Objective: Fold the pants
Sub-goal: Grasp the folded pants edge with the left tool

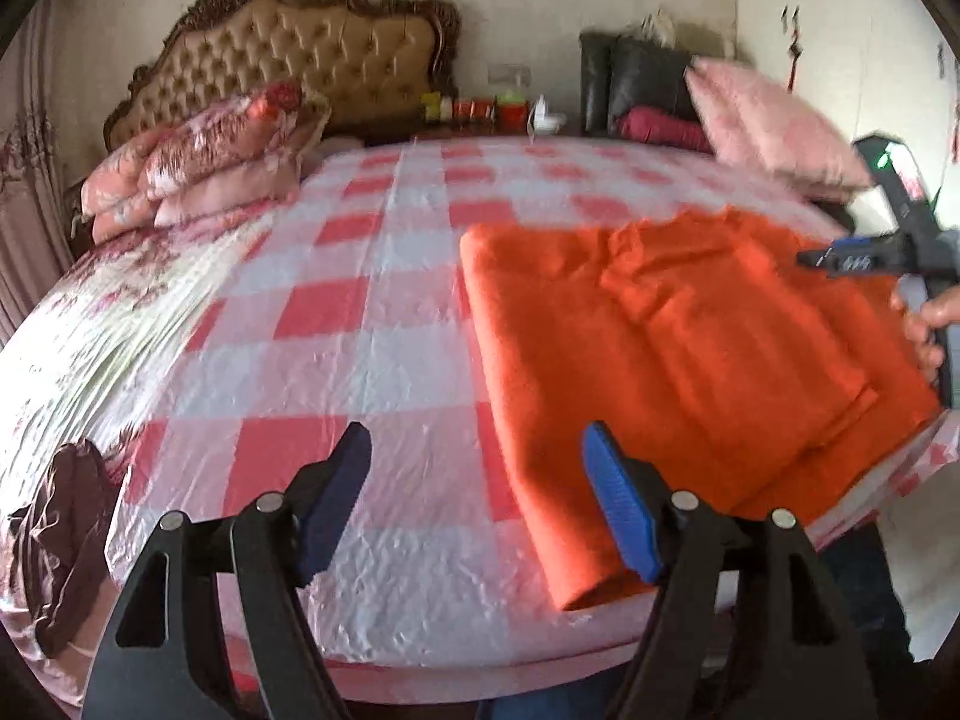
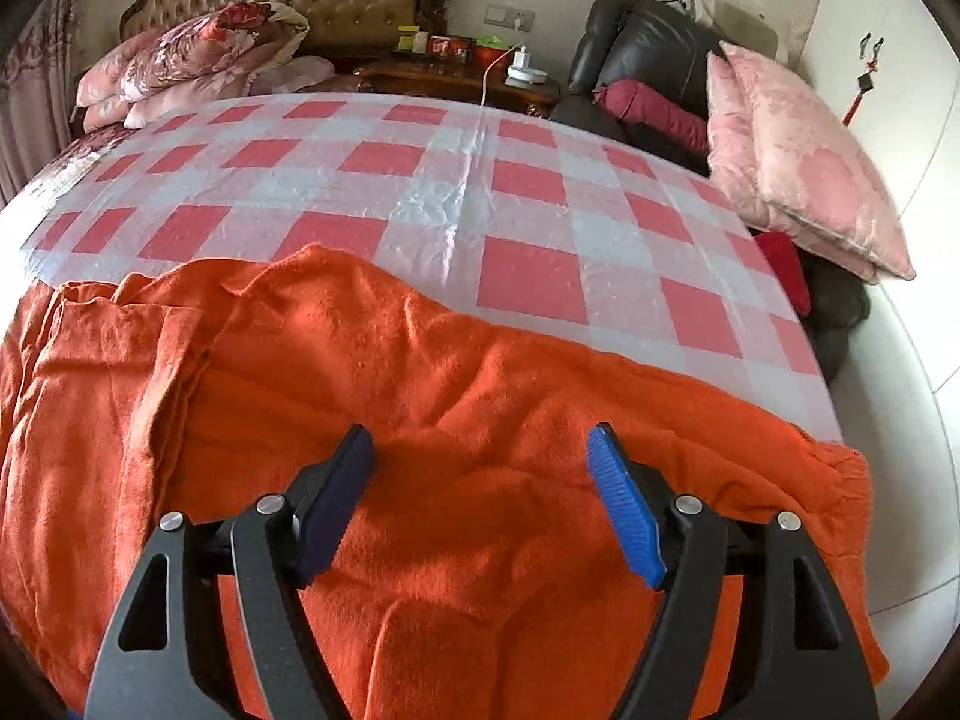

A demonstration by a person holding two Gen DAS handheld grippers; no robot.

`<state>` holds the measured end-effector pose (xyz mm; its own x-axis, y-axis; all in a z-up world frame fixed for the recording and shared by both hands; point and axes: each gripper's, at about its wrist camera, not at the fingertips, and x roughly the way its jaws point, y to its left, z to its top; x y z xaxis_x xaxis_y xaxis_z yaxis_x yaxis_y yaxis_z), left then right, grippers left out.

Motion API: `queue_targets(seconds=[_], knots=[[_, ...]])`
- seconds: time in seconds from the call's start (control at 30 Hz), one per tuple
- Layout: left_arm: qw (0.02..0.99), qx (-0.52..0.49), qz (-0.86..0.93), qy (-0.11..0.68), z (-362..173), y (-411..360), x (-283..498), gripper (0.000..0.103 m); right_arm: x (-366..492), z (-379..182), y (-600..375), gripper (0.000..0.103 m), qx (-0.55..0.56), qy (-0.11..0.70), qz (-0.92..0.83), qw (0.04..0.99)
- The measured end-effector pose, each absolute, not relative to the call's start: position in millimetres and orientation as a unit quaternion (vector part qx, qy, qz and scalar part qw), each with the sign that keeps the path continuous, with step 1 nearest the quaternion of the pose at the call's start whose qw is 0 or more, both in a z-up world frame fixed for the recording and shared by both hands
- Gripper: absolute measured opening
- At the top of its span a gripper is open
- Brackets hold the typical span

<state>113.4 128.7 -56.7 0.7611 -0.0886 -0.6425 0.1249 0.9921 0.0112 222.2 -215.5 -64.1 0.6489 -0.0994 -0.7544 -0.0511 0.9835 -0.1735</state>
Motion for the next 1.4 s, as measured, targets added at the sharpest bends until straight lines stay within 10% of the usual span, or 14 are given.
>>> queue_targets(seconds=[0.5,0.77,1.4], knots=[[0.923,-0.051,-0.065,0.375,-61.2,120.8,99.6,0.075,146.3,-55.6,-149.5,0.071,-0.085,0.394,0.038,0.914],[0.914,-0.05,-0.053,0.399,-68.7,119.8,103.8,0.056,140.5,-72.1,-135.5,0.071,-0.105,0.403,0.043,0.908],[0.86,-0.253,-0.119,0.428,-69.4,148.7,98.8,0.048,131.8,-77.6,-141.1,0.077,-0.112,0.383,0.051,0.916]])
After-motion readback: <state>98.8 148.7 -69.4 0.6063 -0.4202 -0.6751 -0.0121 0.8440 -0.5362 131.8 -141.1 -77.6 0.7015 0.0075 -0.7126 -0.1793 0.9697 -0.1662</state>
